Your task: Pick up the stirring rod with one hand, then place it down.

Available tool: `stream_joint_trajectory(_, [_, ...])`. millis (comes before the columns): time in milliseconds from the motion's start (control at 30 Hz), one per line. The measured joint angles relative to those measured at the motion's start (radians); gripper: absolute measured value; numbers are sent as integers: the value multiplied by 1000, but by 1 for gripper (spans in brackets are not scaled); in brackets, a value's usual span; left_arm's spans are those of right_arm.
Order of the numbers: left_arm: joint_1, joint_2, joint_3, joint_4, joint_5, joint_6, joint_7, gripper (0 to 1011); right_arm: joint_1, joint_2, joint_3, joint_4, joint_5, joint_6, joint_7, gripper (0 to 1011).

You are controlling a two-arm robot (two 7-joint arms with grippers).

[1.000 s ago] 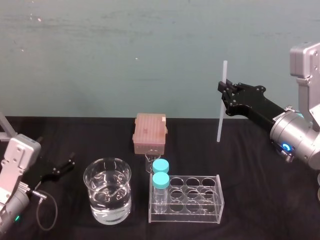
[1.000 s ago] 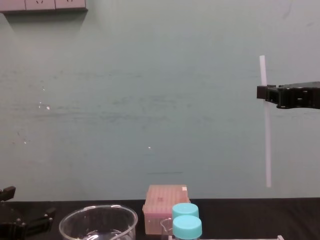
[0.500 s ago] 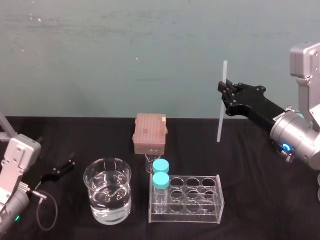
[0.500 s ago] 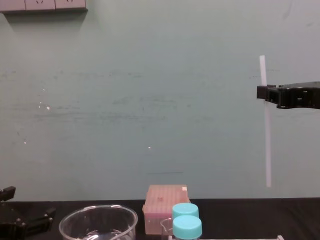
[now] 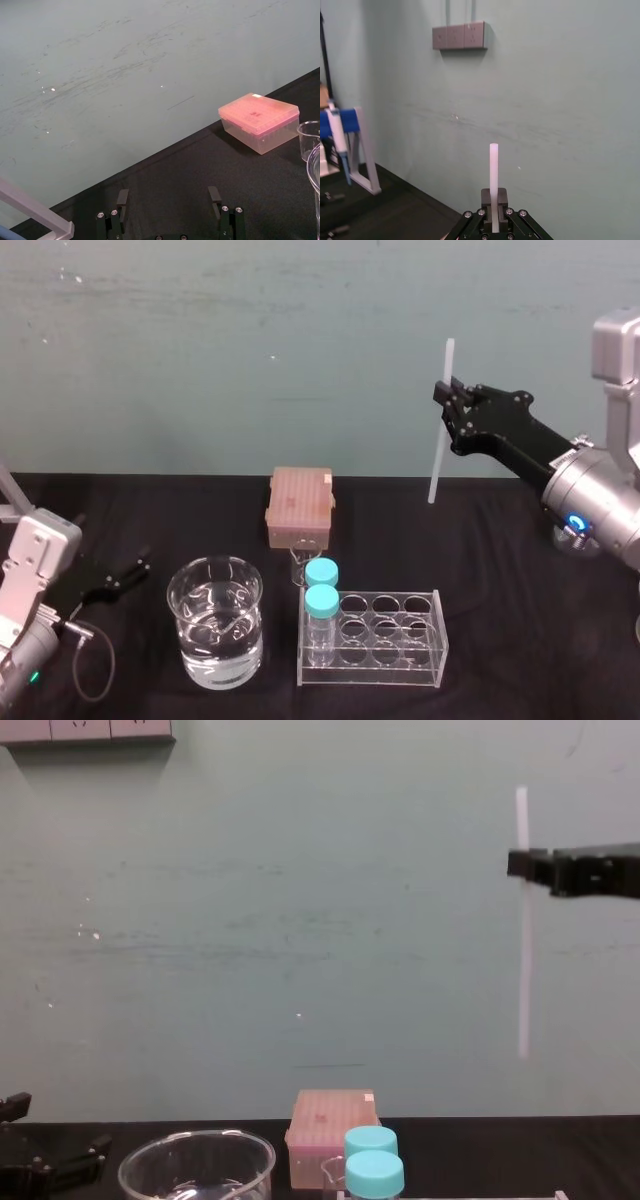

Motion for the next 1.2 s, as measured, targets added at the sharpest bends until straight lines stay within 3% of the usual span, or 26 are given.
stream_joint_trajectory(333, [0, 0, 0, 0, 0, 0, 0, 1005, -12, 28, 32, -77, 119, 59, 64, 67])
stream_joint_trajectory(400, [0, 0, 0, 0, 0, 0, 0, 1005, -23, 57, 37, -102, 168, 85, 110, 67])
stream_joint_trajectory(633, [0, 0, 0, 0, 0, 0, 0, 1005, -69, 122, 36, -120, 241, 90, 214, 67])
stream_joint_trajectory(933, [0, 0, 0, 0, 0, 0, 0, 1005, -129, 166, 9, -77, 246, 10, 262, 67])
stream_joint_trajectory(1200, [0, 0, 0, 0, 0, 0, 0, 1005, -142, 193, -18, -51, 255, -12, 278, 67])
